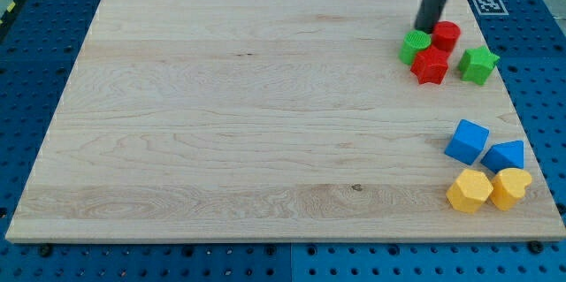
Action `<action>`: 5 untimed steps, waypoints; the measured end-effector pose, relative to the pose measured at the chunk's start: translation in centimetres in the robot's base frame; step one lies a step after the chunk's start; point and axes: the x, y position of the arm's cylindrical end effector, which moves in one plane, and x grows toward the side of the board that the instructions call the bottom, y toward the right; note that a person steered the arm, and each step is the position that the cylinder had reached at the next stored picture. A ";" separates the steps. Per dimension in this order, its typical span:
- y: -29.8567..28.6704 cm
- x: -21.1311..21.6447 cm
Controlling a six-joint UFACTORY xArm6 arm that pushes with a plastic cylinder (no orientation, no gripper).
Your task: Adjust red blocks and the green blocks
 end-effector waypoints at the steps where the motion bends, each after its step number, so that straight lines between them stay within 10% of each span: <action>1: 2.1 0.0; 5: 6.5 0.0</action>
